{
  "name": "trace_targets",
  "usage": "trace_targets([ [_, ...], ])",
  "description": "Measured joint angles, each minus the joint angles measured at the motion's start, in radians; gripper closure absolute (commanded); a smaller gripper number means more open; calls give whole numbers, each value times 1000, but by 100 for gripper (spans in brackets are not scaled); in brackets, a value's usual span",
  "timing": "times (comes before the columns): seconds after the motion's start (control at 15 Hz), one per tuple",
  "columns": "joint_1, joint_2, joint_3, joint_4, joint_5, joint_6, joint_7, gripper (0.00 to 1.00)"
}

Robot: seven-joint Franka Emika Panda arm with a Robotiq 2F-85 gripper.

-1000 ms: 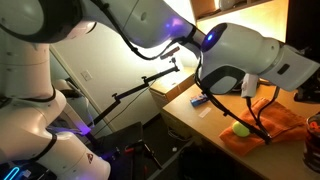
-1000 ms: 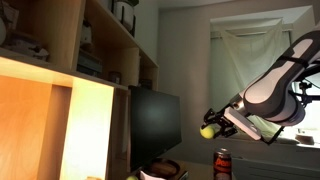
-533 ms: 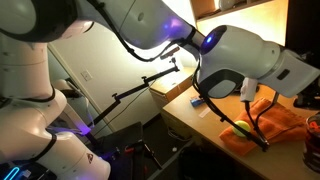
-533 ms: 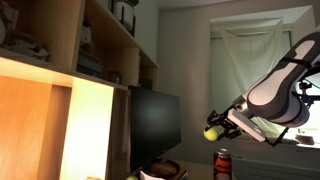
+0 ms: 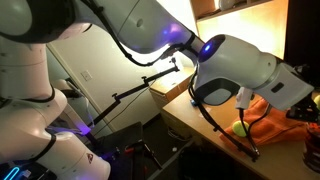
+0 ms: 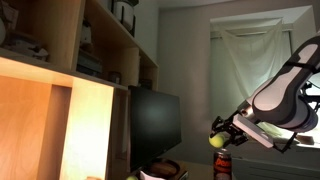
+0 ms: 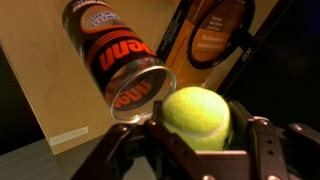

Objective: Put the middle tennis bowl in the can

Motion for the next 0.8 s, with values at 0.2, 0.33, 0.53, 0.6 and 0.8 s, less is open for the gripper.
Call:
trace_targets([
  [0.2,-13,0,1,-13,-32,0,47,58],
  [0.33,-23,0,6,-20,-25,0,52,58],
  [0.53,-36,0,9,-29,-38,0,72,58],
  [0.6,-40,0,9,-33,-53,0,87,58],
  [0.8,-54,0,21,-36,-51,0,91,8],
])
